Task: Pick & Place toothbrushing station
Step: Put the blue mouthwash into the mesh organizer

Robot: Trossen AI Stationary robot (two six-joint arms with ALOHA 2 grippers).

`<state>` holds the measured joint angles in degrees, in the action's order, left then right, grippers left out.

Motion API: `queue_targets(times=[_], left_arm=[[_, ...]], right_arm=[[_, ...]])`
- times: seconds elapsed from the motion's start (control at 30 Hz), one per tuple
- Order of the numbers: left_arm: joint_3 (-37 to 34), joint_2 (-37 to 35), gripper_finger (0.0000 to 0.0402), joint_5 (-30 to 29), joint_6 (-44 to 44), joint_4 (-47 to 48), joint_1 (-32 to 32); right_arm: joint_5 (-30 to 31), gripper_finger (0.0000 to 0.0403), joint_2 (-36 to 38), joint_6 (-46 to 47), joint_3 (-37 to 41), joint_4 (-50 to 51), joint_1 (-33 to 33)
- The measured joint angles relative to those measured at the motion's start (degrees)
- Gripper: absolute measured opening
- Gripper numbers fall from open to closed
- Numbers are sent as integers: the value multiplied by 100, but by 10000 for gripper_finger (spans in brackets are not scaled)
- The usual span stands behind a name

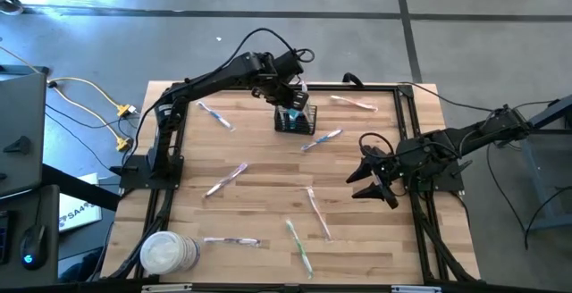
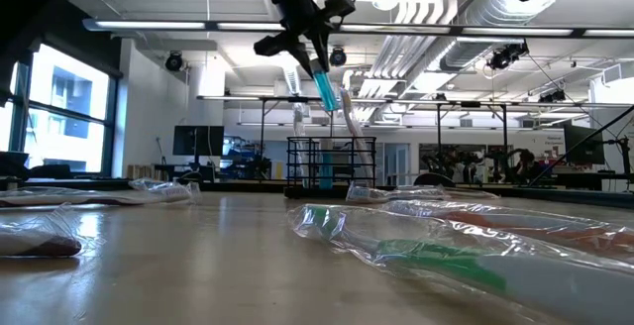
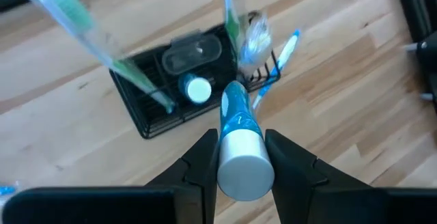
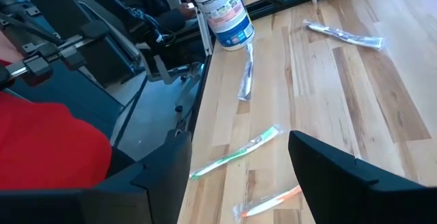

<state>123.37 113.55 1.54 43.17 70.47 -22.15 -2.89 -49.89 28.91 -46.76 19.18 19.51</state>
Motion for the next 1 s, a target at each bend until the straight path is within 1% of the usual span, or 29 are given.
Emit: queue_targets(times=[0.27,0.33,0.43,0.57,0.63,0.7,0.8,0.87,1.0], left_arm=[[0,7,92,17,14,-176,0],[0,7,92,145,-18,-176,5],[0,1,92,491,-261,-151,166],[17,-138,92,867,-735,-14,709],[97,-214,92,908,-1066,245,1020],[254,-254,92,968,-1493,181,1372],[598,-281,92,962,-2080,237,1876],[788,-294,92,924,-2368,-50,2169],[914,-299,92,488,-2494,-562,2565]], right_arm=[[47,239,0,-44,0,0,0],[45,239,0,-46,0,-2,0],[45,239,0,-46,0,-4,0],[45,239,0,-46,0,-7,0],[34,239,16,-46,0,-2,0],[28,239,26,-48,0,-16,0],[129,239,26,-100,0,-100,0],[292,239,24,-183,2,-237,0],[409,239,-79,-612,2,-832,-2]])
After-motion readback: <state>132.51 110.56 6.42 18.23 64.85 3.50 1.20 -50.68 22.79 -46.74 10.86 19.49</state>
